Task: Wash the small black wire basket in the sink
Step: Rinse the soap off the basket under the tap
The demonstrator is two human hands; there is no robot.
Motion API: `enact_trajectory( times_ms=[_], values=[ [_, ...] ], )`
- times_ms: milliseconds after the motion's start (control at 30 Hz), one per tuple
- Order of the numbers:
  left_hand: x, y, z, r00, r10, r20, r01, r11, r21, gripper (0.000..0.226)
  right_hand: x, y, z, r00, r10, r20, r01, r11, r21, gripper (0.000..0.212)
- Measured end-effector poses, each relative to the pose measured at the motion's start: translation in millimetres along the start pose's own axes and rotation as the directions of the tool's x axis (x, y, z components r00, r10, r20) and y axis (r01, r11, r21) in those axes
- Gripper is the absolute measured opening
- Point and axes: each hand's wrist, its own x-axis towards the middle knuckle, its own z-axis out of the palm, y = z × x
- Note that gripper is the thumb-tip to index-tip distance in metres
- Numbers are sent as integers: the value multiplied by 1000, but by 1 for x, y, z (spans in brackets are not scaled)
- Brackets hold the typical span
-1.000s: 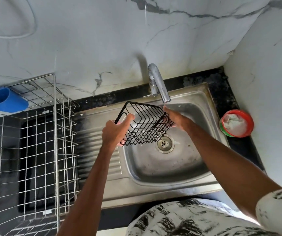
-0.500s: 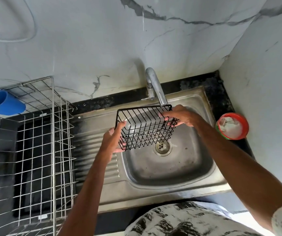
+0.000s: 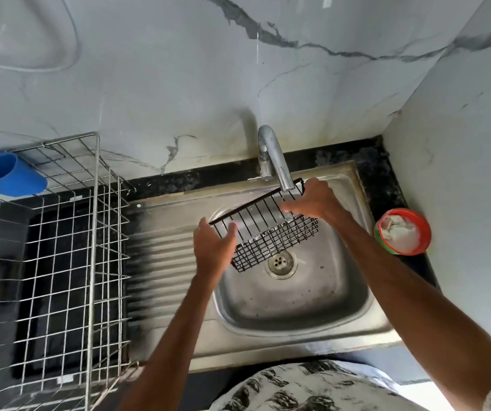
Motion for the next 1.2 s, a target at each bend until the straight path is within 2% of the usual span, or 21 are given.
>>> enact_trajectory(
  times_ms=[33, 100, 200, 300, 400, 467, 533, 600, 667, 733, 833, 900, 1000, 1067, 1133, 1200],
  values=[
    [-8, 9, 8, 998, 54, -45, -51, 997, 53, 94, -4, -3, 0, 1000, -17, -11, 17, 999, -31, 83],
    [-20, 28, 23, 994, 99, -43, -95, 991, 99, 92, -14, -10, 2, 999, -46, -29, 43, 993, -113, 92],
    [-18, 49, 47, 993, -38, 115, 34, 999, 35, 97, -20, -15, 10, 993, -95, -73, 79, 977, -199, 87],
    [-6, 58, 60, 956, -176, 236, 189, 981, -35, 97, -25, -16, 18, 987, -116, -107, 85, 962, -261, 83],
    [8, 60, 63, 925, -247, 289, 282, 955, -87, 100, -30, -18, 23, 981, -155, -117, 100, 922, -375, 97],
    [20, 57, 64, 885, -317, 340, 370, 924, -101, 117, -29, -18, 26, 981, -159, -106, 104, 910, -402, 106],
    [30, 52, 69, 862, -344, 372, 392, 918, -62, 128, -30, -20, 28, 980, -166, -107, 109, 906, -409, 104],
    [32, 49, 72, 878, -312, 363, 346, 938, -30, 116, -32, -23, 31, 975, -185, -121, 119, 901, -418, 99],
    [30, 49, 71, 907, -279, 316, 294, 956, -1, 104, -35, -23, 35, 972, -198, -126, 134, 909, -394, 96],
    [33, 46, 71, 914, -288, 286, 302, 953, -5, 102, -38, -21, 36, 971, -206, -121, 160, 936, -314, 94],
    [35, 43, 66, 906, -301, 296, 313, 950, 5, 98, -42, -17, 32, 967, -235, -97, 213, 957, -196, 85],
    [35, 39, 64, 908, -277, 315, 297, 955, -17, 91, -47, -12, 30, 948, -307, -77, 290, 940, -178, 85],
    [35, 32, 65, 920, -233, 315, 267, 961, -68, 103, -59, -4, 35, 896, -441, 51, 444, 893, -71, 86],
    [33, 29, 65, 915, -218, 340, 260, 962, -82, 111, -62, 1, 41, 868, -488, 89, 492, 870, -29, 83],
    [34, 22, 65, 908, -241, 343, 284, 955, -80, 107, -56, 9, 47, 876, -475, 87, 478, 878, -27, 84],
    [41, 11, 66, 910, -247, 334, 282, 958, -59, 103, -44, 24, 48, 912, -395, 108, 395, 918, 28, 88]
  ],
)
